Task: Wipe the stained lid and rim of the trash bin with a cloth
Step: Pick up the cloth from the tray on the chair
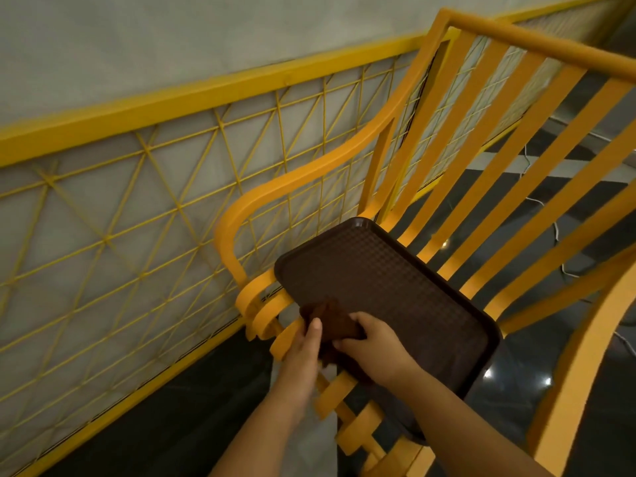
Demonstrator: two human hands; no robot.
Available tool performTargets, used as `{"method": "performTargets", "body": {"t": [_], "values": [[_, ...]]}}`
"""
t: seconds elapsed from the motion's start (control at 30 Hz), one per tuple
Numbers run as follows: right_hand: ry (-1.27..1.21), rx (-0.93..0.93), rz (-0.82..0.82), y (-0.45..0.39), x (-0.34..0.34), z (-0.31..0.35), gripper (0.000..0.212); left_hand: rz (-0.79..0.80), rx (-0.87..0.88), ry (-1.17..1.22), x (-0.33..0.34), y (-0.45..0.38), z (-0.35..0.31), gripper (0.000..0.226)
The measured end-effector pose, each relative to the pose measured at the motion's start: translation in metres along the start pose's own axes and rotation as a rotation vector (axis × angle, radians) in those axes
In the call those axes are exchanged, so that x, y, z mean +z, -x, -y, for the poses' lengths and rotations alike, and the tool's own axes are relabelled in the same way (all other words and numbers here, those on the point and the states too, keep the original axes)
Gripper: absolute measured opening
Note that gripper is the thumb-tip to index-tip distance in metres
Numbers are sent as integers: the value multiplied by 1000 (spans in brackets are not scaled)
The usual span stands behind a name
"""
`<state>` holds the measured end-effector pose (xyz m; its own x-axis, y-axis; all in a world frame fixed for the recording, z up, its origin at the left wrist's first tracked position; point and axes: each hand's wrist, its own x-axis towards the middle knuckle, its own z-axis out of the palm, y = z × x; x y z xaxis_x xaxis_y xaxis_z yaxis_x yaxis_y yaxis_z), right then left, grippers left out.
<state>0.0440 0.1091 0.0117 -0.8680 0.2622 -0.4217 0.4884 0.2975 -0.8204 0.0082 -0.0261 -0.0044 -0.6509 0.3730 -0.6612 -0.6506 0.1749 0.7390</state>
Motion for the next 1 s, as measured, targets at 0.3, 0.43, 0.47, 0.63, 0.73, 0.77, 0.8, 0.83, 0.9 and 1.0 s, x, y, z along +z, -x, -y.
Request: {"method": "performTargets", "body": {"t": [0.3,0.43,0.47,0.63,0.73,0.77,0.8,0.83,0.9,1.0], "values": [[-443,67,213,33,49,31,49,-186,57,337,-74,50,-4,19],[-244,11,66,40,91,33,48,-299,40,307,-100,68,11,17],[-172,-18,12,42,104,32,40,-317,34,319,-105,72,17,17],[-185,-33,114,64,167,21,16,-442,52,346,-129,103,48,17],[-381,81,311,86,196,15,35,-470,65,285,-133,122,73,29],[-424,117,338,91,205,10,41,-466,64,275,-134,129,81,38],[-459,149,343,94,213,5,44,-446,51,274,-133,133,92,47],[-486,182,341,97,221,-2,45,-429,38,273,-130,139,102,52],[-555,272,320,101,232,-14,38,-415,70,348,-120,152,117,49],[-650,391,236,104,242,-29,35,-470,99,375,-112,168,144,36]]}}
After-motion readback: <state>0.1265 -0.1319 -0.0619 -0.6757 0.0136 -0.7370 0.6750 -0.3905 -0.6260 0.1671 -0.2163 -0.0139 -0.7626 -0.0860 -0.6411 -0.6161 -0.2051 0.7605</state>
